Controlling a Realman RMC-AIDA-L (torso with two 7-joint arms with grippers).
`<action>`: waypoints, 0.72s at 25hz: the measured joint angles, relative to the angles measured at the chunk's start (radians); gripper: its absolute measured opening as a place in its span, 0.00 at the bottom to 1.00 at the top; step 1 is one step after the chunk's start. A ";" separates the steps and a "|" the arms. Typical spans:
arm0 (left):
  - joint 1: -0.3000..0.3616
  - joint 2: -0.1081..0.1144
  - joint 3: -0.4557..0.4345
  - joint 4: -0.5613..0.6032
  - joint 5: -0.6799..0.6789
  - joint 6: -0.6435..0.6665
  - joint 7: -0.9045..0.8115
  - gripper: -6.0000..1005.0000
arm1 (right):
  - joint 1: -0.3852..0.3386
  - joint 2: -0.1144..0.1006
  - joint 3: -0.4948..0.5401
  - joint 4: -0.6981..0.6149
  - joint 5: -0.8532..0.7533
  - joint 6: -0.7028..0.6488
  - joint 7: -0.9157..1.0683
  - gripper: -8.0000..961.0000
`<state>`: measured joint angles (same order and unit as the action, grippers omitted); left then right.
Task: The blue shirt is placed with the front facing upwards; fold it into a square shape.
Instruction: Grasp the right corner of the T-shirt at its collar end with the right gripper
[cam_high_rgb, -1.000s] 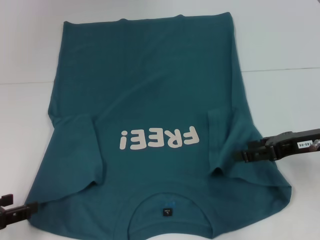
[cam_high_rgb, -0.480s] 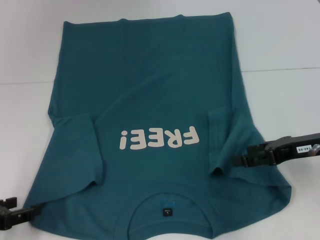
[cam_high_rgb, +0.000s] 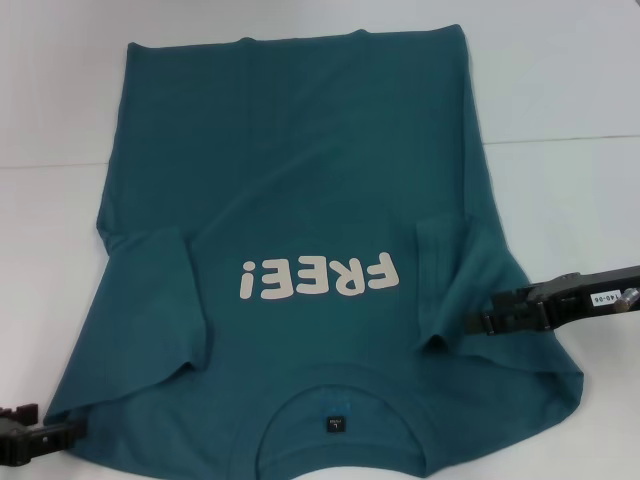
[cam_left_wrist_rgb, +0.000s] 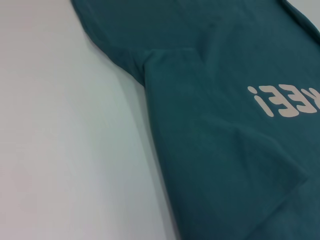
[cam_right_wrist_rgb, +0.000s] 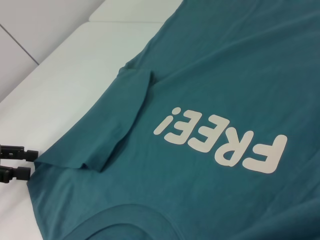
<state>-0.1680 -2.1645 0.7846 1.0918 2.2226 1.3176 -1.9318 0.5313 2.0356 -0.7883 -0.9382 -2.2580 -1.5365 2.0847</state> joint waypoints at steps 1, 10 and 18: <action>-0.004 0.000 0.000 -0.004 0.001 0.000 0.000 0.82 | 0.000 0.000 -0.001 0.000 0.000 0.000 0.000 0.85; -0.015 0.001 -0.001 -0.005 -0.003 0.058 0.003 0.82 | 0.000 -0.001 -0.001 0.002 0.000 0.000 0.000 0.85; -0.022 -0.002 0.000 -0.007 -0.005 0.056 0.005 0.82 | -0.001 -0.003 0.001 0.003 0.000 0.009 -0.001 0.85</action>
<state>-0.1898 -2.1665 0.7841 1.0849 2.2181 1.3737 -1.9264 0.5301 2.0324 -0.7872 -0.9356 -2.2580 -1.5273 2.0838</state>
